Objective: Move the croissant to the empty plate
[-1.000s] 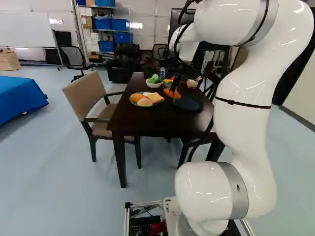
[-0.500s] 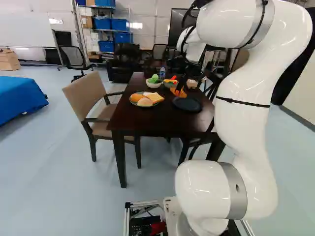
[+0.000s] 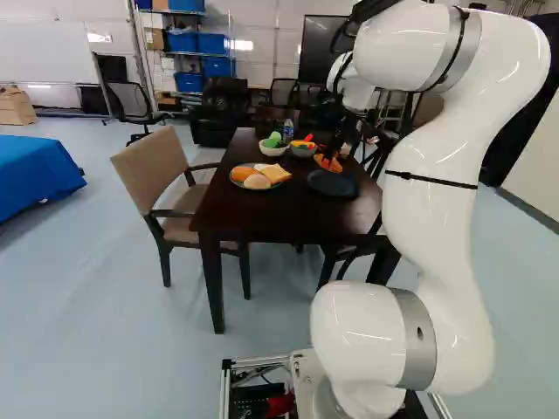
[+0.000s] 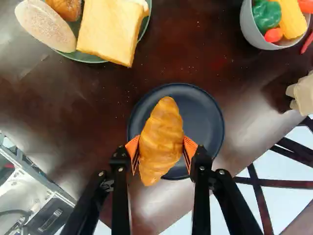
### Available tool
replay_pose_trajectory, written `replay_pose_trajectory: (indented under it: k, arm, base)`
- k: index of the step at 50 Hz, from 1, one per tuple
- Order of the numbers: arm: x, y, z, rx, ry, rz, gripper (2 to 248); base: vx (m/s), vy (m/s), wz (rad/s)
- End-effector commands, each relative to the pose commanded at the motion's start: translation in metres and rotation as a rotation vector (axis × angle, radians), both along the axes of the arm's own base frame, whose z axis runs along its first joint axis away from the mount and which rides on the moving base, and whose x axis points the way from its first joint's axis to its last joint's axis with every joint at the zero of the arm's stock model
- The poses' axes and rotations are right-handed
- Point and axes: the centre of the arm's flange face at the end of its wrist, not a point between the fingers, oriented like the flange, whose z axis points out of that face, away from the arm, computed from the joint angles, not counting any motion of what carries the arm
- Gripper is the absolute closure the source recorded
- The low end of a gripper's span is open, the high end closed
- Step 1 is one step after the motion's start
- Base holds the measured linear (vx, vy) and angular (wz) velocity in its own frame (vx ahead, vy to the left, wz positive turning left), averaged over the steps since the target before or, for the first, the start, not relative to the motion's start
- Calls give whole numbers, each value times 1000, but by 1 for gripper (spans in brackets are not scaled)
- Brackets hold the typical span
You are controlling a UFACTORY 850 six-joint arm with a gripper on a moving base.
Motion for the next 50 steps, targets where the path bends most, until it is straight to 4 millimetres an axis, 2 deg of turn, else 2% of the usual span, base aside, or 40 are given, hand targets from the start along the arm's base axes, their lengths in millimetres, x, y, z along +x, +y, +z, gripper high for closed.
replay_pose_trajectory:
  k: [11, 33, 42, 50]
  arm:
    - [3, -22, -4, -1, -2, -31, 119]
    - [8, -68, -35, 11, 30, -95, 119]
    - [12, -72, -48, 17, 47, -97, 119]
    - [12, -72, -48, 17, 47, -97, 119]
  base:
    - [0, 0, 0]
    - [0, 0, 0]
    - [0, 0, 0]
    - [0, 0, 0]
